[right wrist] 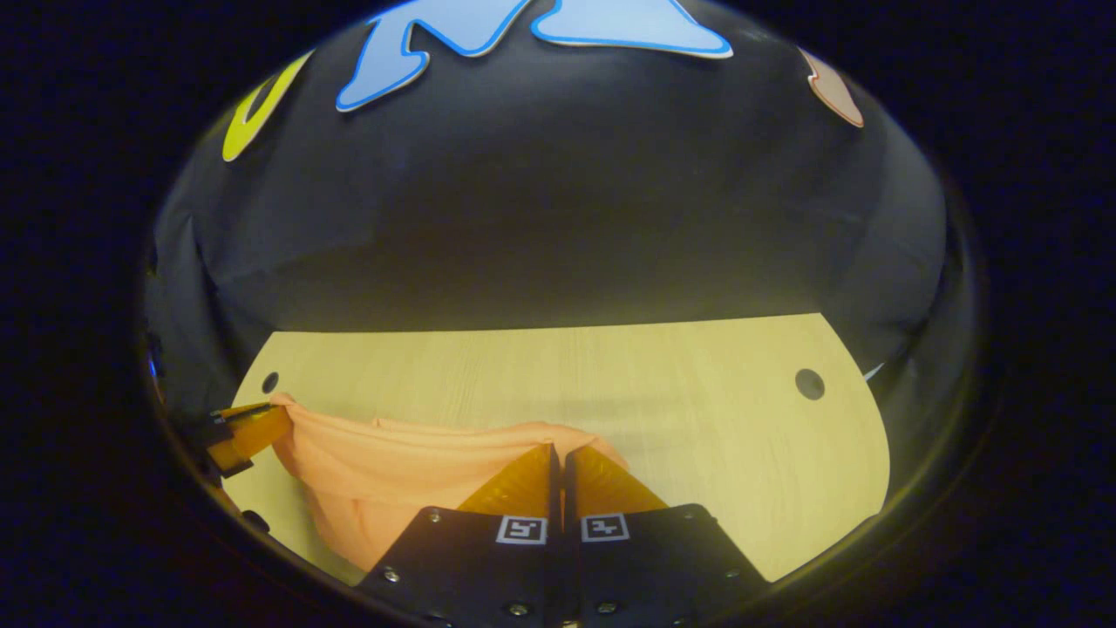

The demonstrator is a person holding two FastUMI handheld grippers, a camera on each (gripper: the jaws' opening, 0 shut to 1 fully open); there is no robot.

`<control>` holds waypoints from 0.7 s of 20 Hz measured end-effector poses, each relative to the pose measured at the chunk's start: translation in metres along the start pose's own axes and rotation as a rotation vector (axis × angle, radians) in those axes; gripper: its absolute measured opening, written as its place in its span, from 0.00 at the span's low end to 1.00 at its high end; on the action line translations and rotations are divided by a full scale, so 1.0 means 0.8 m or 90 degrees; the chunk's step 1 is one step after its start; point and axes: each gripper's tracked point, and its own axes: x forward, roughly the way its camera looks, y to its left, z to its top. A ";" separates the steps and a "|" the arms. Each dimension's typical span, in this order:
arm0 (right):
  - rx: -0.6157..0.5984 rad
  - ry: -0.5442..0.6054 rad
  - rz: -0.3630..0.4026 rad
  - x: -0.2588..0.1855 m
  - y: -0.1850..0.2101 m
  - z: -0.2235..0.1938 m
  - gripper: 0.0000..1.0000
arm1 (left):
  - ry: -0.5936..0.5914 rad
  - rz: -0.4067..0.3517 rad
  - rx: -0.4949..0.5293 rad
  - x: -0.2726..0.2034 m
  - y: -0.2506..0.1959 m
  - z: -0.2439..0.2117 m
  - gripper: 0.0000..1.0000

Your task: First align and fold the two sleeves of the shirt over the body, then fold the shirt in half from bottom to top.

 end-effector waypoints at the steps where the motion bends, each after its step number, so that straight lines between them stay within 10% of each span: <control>1: 0.002 -0.011 -0.001 0.013 0.002 0.006 0.00 | -0.006 -0.002 -0.001 0.011 0.002 0.001 0.06; 14: 0.023 -0.066 -0.001 0.135 0.011 0.007 0.00 | -0.068 0.013 -0.016 0.135 0.034 -0.006 0.06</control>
